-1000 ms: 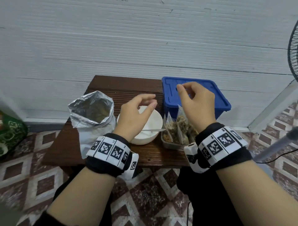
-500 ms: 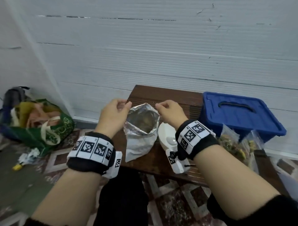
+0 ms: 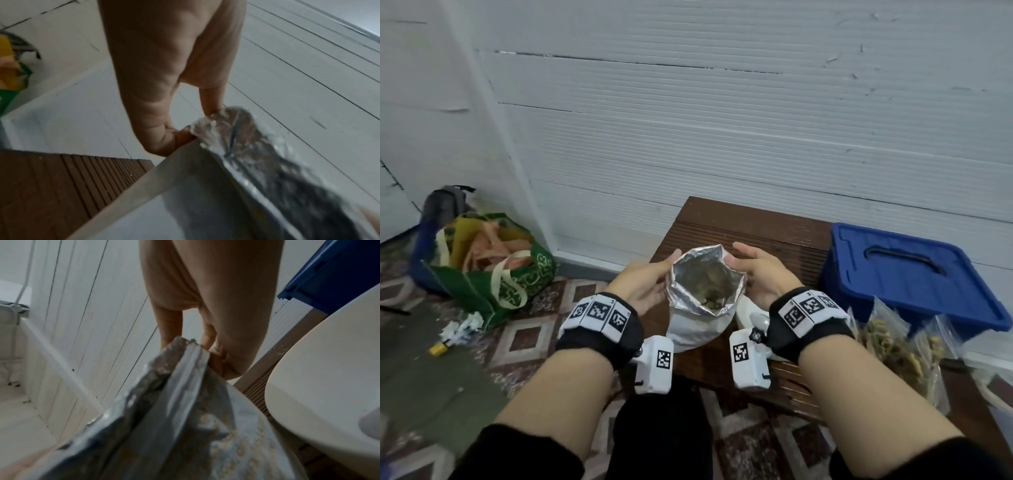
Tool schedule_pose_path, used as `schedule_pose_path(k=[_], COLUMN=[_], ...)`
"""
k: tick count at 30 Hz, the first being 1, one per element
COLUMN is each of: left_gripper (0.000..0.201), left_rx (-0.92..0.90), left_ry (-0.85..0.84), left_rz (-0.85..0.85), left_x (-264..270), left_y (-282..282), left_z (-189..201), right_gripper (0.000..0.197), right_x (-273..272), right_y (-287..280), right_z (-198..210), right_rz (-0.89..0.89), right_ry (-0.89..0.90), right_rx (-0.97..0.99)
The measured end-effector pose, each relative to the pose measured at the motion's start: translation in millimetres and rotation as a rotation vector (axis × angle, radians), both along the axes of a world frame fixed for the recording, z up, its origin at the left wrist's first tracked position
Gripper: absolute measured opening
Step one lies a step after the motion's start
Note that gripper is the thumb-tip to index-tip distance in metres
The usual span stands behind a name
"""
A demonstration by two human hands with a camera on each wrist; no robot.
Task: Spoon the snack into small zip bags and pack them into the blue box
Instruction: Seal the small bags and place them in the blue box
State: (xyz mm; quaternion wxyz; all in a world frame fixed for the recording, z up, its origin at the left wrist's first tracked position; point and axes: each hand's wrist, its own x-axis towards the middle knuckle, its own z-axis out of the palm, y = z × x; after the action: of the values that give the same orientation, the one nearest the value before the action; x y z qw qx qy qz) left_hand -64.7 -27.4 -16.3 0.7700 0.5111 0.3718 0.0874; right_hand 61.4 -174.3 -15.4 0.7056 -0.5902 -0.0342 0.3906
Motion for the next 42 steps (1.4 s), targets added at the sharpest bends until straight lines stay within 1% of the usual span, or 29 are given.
schedule_pose_path(k=[2, 4, 5, 6, 7, 8, 9, 10, 12, 14, 16, 17, 20, 21, 23, 25, 27, 30, 32, 34, 36, 37, 38, 40, 42], left_gripper=[0.021, 0.032, 0.037, 0.041, 0.042, 0.04, 0.037, 0.035, 0.035, 0.036, 0.034, 0.031, 0.013, 0.015, 0.03, 0.039, 0.038, 0.033, 0.028, 0.026, 0.026, 0.027, 0.029, 0.034, 0.035], left_rx=[-0.017, 0.061, 0.157, 0.306, 0.493, 0.672, 0.814, 0.9, 0.963, 0.944, 0.873, 0.797, 0.445, 0.351, 0.273, 0.309, 0.483, 0.76, 0.915, 1.016, 1.046, 1.027, 0.979, 0.848, 0.786], left_ry=[-0.007, 0.002, 0.02, 0.048, 0.09, 0.124, 0.135, 0.121, 0.068, 0.068, 0.123, 0.143, 0.095, 0.071, 0.03, 0.016, 0.066, 0.12, 0.143, 0.15, 0.139, 0.126, 0.106, 0.068, 0.053], left_rz=[-0.033, -0.04, -0.04, -0.049, -0.066, -0.08, -0.088, -0.093, -0.085, -0.082, -0.119, -0.155, -0.284, -0.293, -0.249, -0.181, -0.147, -0.146, -0.151, -0.15, -0.112, -0.081, -0.053, -0.036, -0.049], left_x=[0.9, 4.0, 6.7, 9.5, 11.3, 12.5, 12.8, 12.7, 13.4, 13.0, 9.7, 6.6, -4.6, -7.5, -10.0, -8.4, -3.8, 4.6, 8.2, 9.9, 10.1, 9.6, 8.0, 3.3, 0.3], left_y=[3.3, 7.0, 8.6, 10.2, 10.4, 9.4, 7.1, 4.7, 1.7, 2.0, 5.3, 8.1, 13.7, 15.5, 19.1, 20.0, 20.7, 23.7, 23.8, 23.1, 23.0, 23.9, 25.3, 27.4, 27.8], left_z=[-0.1, -2.0, -3.3, -3.8, -2.7, -0.2, 3.6, 7.2, 11.7, 13.4, 13.8, 14.7, 21.8, 23.0, 21.9, 18.8, 15.2, 13.6, 15.2, 16.5, 16.6, 15.3, 14.2, 14.0, 13.3], right_gripper=[0.046, 0.051, 0.054, 0.056, 0.056, 0.054, 0.051, 0.049, 0.047, 0.044, 0.037, 0.032, 0.024, 0.022, 0.018, 0.018, 0.02, 0.022, 0.023, 0.021, 0.014, 0.009, 0.008, 0.016, 0.02], right_x=[-1.0, -2.3, -3.4, -4.2, -5.4, -6.8, -8.3, -10.1, -13.0, -13.5, -10.9, -9.4, -7.0, -6.6, -6.8, -7.6, -7.4, -7.2, -8.6, -9.7, -12.1, -13.8, -14.8, -12.7, -11.7], right_y=[-1.4, -1.3, -0.9, -0.1, 0.4, 1.2, 2.1, 3.2, 5.9, 7.8, 7.8, 7.5, 7.9, 8.5, 9.9, 9.3, 7.1, 5.8, 7.4, 8.8, 6.7, 4.4, 1.7, -2.1, -3.6], right_z=[1.0, 0.1, -1.4, -3.2, -4.9, -5.7, -5.3, -4.1, -0.7, 0.8, 0.1, -0.9, -2.3, -1.9, -0.6, 0.2, 1.8, 4.6, 5.6, 6.4, 9.8, 13.1, 15.8, 15.0, 13.6], right_rz=[-0.002, -0.005, -0.004, -0.006, -0.013, -0.026, -0.044, -0.06, -0.086, -0.11, -0.147, -0.17, -0.244, -0.248, -0.218, -0.182, -0.18, -0.151, -0.102, -0.029, 0.049, 0.069, 0.07, 0.04, 0.017], right_ry=[-0.03, -0.14, -0.22, -0.309, -0.411, -0.528, -0.654, -0.78, -0.991, -1.076, -1.042, -0.997, -0.861, -0.829, -0.761, -0.745, -0.813, -0.877, -0.849, -0.733, -0.558, -0.492, -0.457, -0.433, -0.457], right_rx=[0.011, -0.019, -0.054, -0.095, -0.143, -0.195, -0.246, -0.293, -0.359, -0.397, -0.437, -0.455, -0.461, -0.45, -0.418, -0.414, -0.458, -0.5, -0.476, -0.425, -0.309, -0.247, -0.201, -0.157, -0.173])
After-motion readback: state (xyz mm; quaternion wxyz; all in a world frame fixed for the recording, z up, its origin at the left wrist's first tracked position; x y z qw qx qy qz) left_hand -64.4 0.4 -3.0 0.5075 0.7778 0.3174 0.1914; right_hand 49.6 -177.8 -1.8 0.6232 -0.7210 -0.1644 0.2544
